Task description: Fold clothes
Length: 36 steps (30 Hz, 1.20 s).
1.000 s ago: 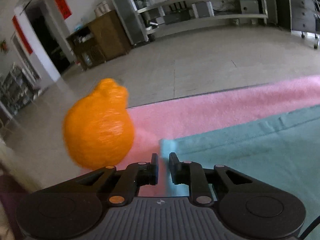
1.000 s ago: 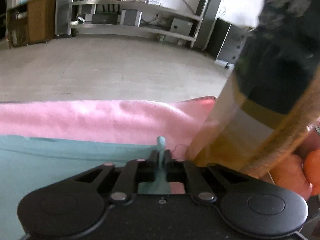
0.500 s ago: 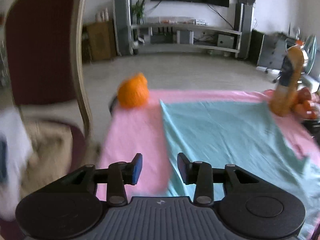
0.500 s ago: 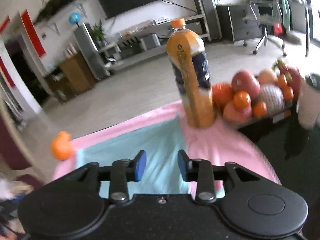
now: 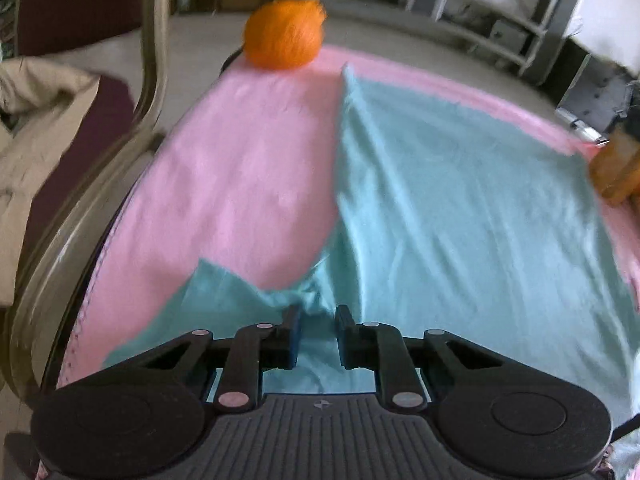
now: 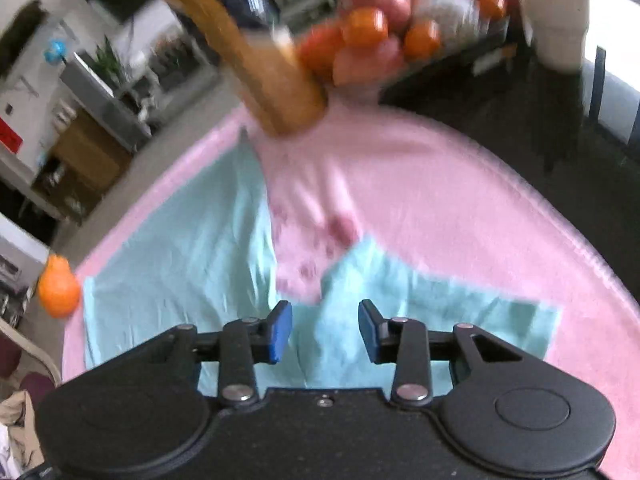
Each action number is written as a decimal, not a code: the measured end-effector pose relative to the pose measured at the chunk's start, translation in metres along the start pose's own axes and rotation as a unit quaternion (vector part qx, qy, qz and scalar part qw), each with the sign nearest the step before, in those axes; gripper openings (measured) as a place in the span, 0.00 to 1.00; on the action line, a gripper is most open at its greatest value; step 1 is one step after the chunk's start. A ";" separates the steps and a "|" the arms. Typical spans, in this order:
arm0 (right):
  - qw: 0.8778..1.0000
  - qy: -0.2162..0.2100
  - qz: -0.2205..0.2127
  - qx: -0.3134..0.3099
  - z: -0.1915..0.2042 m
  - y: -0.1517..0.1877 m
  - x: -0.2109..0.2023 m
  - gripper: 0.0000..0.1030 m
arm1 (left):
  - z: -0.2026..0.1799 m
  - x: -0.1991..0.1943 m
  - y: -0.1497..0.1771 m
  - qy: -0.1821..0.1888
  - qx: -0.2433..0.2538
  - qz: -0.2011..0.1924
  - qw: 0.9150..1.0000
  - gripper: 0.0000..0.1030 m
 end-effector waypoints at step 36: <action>0.991 0.019 0.041 -0.123 0.001 0.114 -0.050 0.13 | -0.080 -0.075 0.156 0.065 0.231 -0.012 0.971 0.19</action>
Point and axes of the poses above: each gripper's, at about its wrist camera, not at the fingertips, and x roughly the way its jaws point, z to its left, y to its underside, the point moved 6 cm from there along x, roughly the way its jaws point, and after that the axes turned 4 degrees about -x, right-handed, at the moved point
